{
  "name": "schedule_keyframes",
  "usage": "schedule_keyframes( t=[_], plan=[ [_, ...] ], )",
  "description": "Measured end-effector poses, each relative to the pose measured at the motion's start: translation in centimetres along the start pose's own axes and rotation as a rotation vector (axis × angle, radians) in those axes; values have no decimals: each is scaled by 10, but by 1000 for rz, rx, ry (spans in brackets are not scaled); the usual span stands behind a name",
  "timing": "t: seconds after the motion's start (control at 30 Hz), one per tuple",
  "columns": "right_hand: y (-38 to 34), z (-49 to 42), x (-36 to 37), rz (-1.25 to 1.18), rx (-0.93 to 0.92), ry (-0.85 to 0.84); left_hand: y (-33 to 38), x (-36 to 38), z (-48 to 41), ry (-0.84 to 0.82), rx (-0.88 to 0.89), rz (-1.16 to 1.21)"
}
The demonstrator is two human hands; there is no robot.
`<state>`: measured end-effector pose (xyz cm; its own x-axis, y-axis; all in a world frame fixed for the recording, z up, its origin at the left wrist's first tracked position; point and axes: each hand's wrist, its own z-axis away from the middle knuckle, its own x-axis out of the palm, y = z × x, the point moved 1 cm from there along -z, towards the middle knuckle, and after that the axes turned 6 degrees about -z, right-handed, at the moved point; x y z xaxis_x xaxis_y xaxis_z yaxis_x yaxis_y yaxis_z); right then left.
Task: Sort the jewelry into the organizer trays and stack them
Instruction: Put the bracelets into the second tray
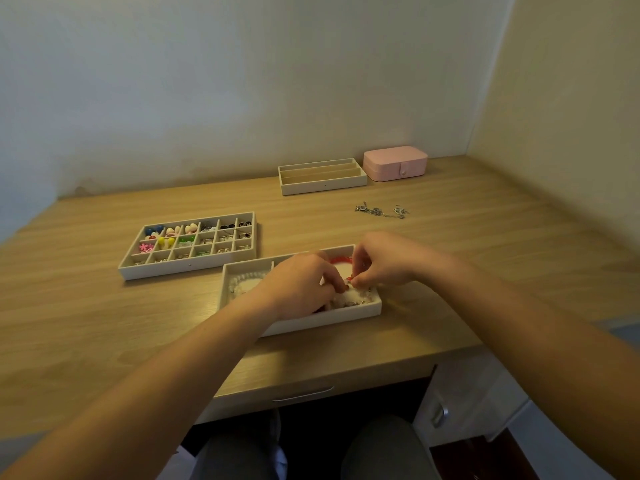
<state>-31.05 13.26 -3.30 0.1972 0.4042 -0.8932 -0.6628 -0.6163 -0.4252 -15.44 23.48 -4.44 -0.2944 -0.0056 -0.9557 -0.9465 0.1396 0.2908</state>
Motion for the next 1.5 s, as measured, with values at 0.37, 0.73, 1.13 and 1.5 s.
schedule_keyframes(
  t=[0.37,0.73,1.13,1.5],
  plan=[
    [-4,12,-3,-72,-18,-19,-5,3,2,57,11,-4],
    [-5,10,7,-52,29,-76,-3,5,6,33,10,5],
    [-1,2,32,-80,257,346,-50,-4,35,304,-522,-107],
    [-47,-26,33,122,320,272,-129,-31,85,256,-863,102]
  ],
)
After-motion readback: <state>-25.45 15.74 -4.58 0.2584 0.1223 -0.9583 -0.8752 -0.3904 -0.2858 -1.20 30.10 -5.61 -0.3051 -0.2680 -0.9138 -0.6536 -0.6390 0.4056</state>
